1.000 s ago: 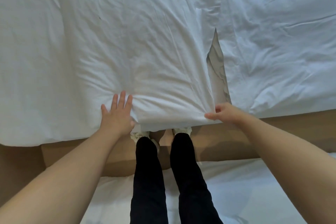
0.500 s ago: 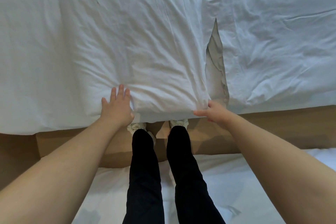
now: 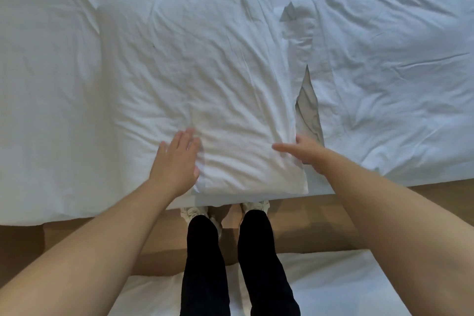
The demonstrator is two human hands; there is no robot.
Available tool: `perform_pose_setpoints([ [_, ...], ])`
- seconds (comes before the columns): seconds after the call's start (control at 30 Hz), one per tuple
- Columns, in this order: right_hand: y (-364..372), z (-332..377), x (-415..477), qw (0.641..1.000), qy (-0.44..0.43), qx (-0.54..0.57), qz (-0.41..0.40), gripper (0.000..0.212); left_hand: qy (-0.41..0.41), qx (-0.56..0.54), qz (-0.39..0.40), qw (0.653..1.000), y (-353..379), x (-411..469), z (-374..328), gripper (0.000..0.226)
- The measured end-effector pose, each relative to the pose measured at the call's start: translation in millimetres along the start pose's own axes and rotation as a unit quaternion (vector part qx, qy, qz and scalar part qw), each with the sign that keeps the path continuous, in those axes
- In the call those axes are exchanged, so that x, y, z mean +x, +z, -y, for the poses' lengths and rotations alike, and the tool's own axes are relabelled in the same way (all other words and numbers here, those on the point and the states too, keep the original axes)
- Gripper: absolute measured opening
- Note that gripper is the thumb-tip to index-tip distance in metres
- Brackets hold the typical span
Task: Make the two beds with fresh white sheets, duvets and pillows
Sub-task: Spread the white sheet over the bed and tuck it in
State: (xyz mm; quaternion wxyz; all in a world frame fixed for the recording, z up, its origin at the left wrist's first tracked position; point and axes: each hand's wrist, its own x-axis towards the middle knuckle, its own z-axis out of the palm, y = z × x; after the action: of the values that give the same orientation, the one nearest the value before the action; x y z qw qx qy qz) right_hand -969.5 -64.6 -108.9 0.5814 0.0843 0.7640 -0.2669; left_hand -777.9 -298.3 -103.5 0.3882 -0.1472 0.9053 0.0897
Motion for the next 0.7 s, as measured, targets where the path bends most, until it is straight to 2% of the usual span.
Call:
perform_pose_setpoints([
  [0.13, -16, 90, 39, 0.985, -0.081, 0.060, -0.139, 0.030, 0.005, -0.015, -0.077, 0.997, -49, 55, 6, 0.070],
  [0.23, -31, 146, 70, 0.974, -0.100, 0.104, -0.177, 0.055, 0.003, -0.030, -0.132, 0.991, -77, 95, 10, 0.068],
  [0.33, -43, 190, 98, 0.957, -0.127, 0.153, -0.213, 0.063, 0.015, -0.020, -0.193, 0.981, -104, 131, 24, 0.067],
  [0.47, -50, 240, 135, 0.941, -0.167, 0.190, -0.223, 0.076, 0.012, 0.003, -0.255, 0.967, -116, 174, 47, 0.066],
  [0.57, -55, 263, 152, 0.944, -0.134, 0.185, -0.240, 0.079, 0.021, 0.032, -0.292, 0.956, -112, 195, 60, 0.067],
  [0.6, -61, 265, 157, 0.941, -0.119, 0.194, -0.251, 0.070, 0.028, 0.039, -0.305, 0.951, -108, 196, 62, 0.069],
  [0.67, -77, 275, 173, 0.929, -0.127, 0.207, -0.279, 0.030, 0.032, 0.040, -0.319, 0.946, -102, 212, 71, 0.070],
  [0.7, -83, 274, 174, 0.926, -0.132, 0.207, -0.287, 0.021, 0.035, 0.040, -0.320, 0.946, -100, 213, 72, 0.070],
])
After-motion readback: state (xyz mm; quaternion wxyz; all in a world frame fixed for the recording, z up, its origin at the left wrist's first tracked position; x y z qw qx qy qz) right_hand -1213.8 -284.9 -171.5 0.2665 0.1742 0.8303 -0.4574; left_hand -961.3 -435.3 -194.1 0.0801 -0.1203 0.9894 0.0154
